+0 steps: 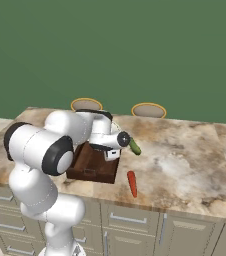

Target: Place the two vegetables and bowl onto the tray for setting up a vegetable dip station.

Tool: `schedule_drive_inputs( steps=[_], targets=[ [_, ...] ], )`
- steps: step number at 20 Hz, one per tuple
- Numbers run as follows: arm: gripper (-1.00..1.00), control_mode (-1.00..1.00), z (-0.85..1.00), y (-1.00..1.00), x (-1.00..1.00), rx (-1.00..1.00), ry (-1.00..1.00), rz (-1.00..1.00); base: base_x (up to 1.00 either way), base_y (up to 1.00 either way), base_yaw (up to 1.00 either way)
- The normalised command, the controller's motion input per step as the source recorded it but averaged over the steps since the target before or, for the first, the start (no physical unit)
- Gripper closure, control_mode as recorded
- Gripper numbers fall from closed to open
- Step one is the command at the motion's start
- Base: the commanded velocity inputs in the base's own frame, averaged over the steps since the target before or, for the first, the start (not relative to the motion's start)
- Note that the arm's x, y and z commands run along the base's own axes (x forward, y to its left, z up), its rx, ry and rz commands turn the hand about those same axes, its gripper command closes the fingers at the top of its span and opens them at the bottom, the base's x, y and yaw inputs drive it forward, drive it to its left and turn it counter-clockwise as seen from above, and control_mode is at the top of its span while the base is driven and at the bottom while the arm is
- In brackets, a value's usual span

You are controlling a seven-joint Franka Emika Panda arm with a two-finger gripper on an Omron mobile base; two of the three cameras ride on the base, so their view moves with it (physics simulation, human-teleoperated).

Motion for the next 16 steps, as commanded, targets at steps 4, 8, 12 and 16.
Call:
schedule_drive_inputs(
  steps=[4, 8, 12, 16],
  targets=[
    [-1.00, -1.00, 0.00, 0.00, 0.00, 0.00, 0.00, 0.00, 0.00, 0.00, 0.00],
    [-1.00, -1.00, 0.00, 0.00, 0.01, 0.00, 0.00, 0.00, 0.00, 0.00, 0.00],
    [-1.00, -1.00, 0.00, 0.00, 0.07, 0.00, 0.00, 0.00, 0.00, 0.00, 0.00],
    [-1.00, -1.00, 0.01, 0.00, 0.07, 0.00, 0.00, 0.00, 0.00, 0.00, 0.00]
  ],
)
